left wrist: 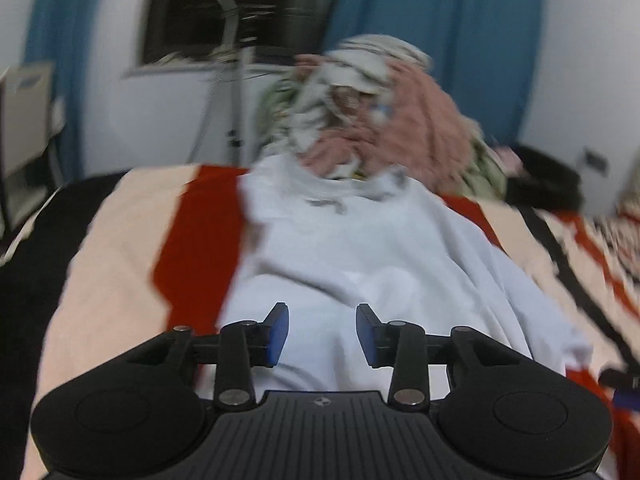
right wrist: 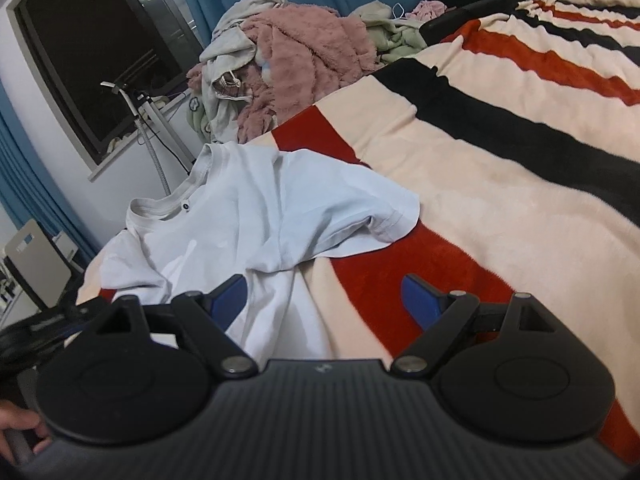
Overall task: Fold clothes
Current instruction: 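Pull the T-shirt with the left gripper to straighten it, then release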
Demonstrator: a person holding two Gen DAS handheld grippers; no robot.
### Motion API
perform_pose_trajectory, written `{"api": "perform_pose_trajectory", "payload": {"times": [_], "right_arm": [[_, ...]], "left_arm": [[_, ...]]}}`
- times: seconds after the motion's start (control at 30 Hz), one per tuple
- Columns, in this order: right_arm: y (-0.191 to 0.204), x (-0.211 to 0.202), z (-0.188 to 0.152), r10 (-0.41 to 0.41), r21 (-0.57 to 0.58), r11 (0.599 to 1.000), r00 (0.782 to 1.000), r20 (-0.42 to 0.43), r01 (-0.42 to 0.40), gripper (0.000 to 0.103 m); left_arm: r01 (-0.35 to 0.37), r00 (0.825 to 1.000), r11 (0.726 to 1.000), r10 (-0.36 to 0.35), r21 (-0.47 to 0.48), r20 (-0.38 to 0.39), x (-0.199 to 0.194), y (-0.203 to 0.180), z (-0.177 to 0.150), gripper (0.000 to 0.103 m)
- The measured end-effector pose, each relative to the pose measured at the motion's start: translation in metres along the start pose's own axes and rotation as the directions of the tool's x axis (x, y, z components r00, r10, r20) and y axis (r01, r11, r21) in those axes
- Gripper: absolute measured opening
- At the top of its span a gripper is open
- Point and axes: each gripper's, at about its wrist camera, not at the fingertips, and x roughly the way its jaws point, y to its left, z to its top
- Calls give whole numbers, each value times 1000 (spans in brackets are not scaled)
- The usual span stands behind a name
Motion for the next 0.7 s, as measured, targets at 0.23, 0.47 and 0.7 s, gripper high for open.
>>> {"api": "perform_pose_trajectory", "payload": {"times": [0.23,0.47,0.7], "right_arm": [[-2,3,-2,-11,2,1000,1000,-16,11,85],[-2,9,-6,-15,-1,1000,999,-33,15,85],[4,7,-7,-27,-40,999,1000,-16,26,85]], "left_arm": [[-58,995,953,29,-299,-100,43,79,10,40],[-22,998,942,3,-336,-59,50,89,16,6],[-52,997,948,66,-315,31,26,116,54,4]]}}
